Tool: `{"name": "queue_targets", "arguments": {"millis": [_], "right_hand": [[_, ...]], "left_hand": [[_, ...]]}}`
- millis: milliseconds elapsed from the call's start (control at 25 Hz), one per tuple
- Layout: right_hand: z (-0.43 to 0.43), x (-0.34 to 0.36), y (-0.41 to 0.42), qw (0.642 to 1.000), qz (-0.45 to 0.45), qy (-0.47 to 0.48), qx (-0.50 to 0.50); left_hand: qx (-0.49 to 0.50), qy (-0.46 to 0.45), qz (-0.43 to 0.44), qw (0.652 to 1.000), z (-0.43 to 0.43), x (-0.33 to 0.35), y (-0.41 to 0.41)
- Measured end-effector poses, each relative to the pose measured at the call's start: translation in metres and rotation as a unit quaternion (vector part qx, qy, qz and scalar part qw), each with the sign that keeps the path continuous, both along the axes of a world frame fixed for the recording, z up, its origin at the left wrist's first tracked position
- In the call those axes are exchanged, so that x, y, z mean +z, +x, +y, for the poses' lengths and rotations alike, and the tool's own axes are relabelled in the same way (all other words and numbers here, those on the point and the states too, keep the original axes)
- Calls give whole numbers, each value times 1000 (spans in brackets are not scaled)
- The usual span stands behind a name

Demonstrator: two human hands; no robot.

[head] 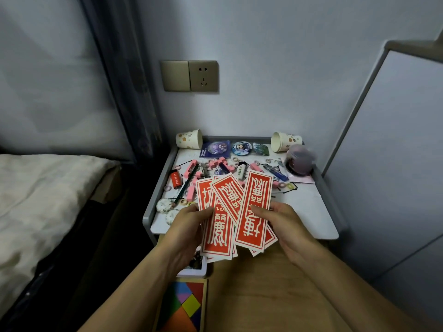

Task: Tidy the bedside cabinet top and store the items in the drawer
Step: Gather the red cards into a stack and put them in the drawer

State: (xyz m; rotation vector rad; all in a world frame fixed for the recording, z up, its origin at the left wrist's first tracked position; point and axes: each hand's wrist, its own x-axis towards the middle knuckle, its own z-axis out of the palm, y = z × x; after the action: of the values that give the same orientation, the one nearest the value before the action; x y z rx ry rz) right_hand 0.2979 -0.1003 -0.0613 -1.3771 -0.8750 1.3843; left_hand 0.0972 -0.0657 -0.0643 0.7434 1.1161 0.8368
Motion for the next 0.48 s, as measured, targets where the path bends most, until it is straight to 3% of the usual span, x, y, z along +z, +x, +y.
{"name": "queue_targets", "arguments": {"millis": [360, 480], "right_hand": [[2, 6, 17, 990, -86, -14, 113], [0, 7, 19, 979, -103, -27, 177]], "left_hand": [[67, 8, 73, 995, -2, 19, -17], [41, -19, 76, 996, -2, 28, -25]]}}
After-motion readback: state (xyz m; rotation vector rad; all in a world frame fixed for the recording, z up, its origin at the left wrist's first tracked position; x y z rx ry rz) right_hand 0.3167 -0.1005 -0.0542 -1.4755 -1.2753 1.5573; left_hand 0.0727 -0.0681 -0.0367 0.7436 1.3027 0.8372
